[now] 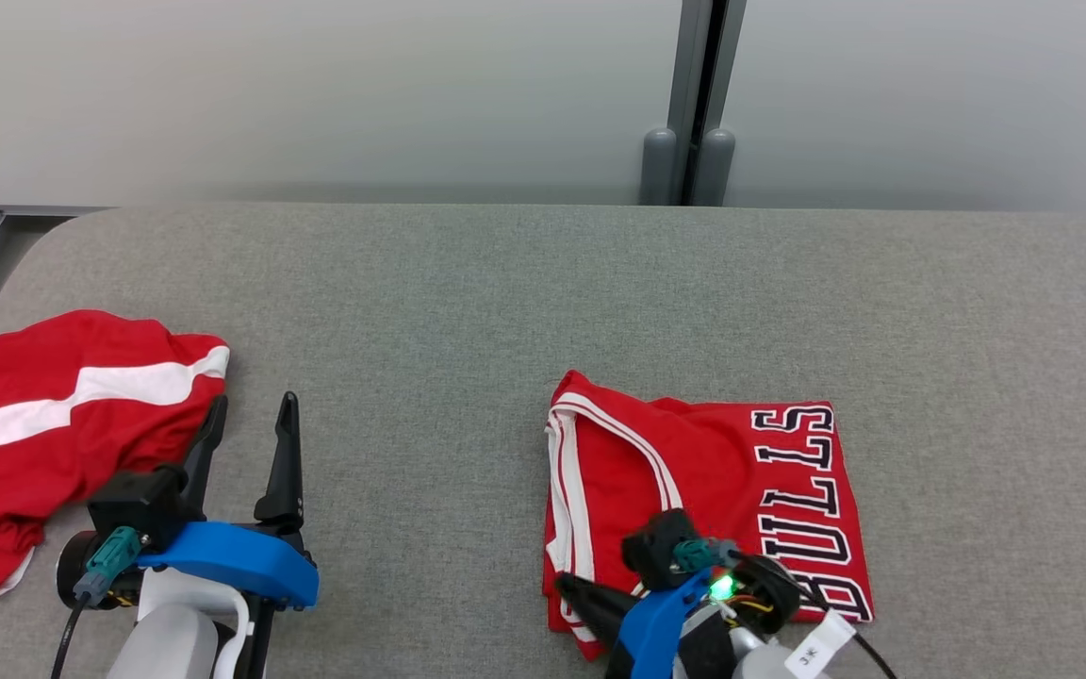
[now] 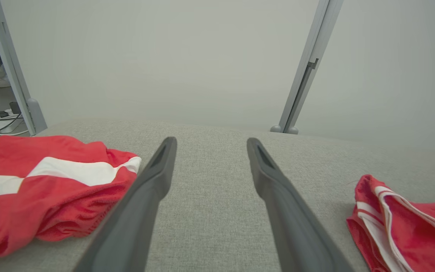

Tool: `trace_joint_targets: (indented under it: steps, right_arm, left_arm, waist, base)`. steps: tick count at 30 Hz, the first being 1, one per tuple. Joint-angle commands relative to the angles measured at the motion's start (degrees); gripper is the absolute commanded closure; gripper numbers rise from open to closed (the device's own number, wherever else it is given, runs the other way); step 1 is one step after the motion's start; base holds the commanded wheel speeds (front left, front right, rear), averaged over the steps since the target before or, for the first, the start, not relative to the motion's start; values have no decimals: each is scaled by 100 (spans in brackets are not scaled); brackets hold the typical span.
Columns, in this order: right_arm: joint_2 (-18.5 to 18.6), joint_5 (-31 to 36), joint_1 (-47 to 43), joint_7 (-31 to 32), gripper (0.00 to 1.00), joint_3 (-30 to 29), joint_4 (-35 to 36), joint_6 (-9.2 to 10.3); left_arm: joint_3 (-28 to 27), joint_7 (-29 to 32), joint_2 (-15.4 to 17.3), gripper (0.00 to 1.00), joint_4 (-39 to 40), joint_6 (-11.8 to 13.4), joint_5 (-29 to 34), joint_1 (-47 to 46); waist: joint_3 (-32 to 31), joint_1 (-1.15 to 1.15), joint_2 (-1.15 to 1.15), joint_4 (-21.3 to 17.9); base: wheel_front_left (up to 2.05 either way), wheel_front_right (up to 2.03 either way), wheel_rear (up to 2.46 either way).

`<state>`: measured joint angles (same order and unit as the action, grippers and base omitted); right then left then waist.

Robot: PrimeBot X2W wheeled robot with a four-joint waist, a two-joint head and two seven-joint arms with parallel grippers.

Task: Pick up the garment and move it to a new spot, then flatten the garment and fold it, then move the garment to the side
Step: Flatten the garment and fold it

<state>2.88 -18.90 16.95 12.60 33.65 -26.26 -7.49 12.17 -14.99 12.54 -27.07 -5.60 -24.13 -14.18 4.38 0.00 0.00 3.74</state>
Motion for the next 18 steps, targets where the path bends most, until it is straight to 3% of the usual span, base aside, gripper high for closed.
trace_joint_targets:
  steps: [1,7,9,12,13,14,15,18]
  right_arm:
    - [5,-246,164,-36,100,281,-45,-1]
    - [6,-1280,589,-404,100,904,-19,-1]
    - [9,-1659,773,-764,100,843,30,-1]
    - [8,-1714,905,-1253,100,492,13,-1]
    - [8,-1646,909,-1412,71,331,13,-1]
    - [9,-1544,906,-1567,31,146,12,-1]
    - [8,-1418,878,-1703,0,-56,12,-1]
    - [104,-938,612,-1990,0,-738,99,-1]
  left_arm:
    - [24,-24,23,0,3,10,-22,-69]
    - [28,-25,25,0,-12,25,-48,-122]
    - [3,-24,42,0,-5,32,-54,-112]
    - [-43,-24,60,0,49,59,-53,-61]
    - [-67,-25,67,0,87,74,-47,-33]
    - [-99,-25,72,0,126,84,-42,0]
    - [-123,-25,76,0,163,90,-37,42]
    - [-212,-25,60,0,338,97,-7,142]
  waist:
    - [27,0,0,28]
    - [86,0,0,70]
    - [88,0,0,57]
    - [61,0,0,30]
    - [47,0,0,11]
    - [32,0,0,-10]
    - [18,0,0,-34]
    - [-33,0,0,-120]
  base:
    - [0,0,0]
    - [0,0,0]
    - [0,0,0]
    - [0,0,0]
    - [0,0,0]
    - [0,0,0]
    - [0,0,0]
    - [0,0,0]
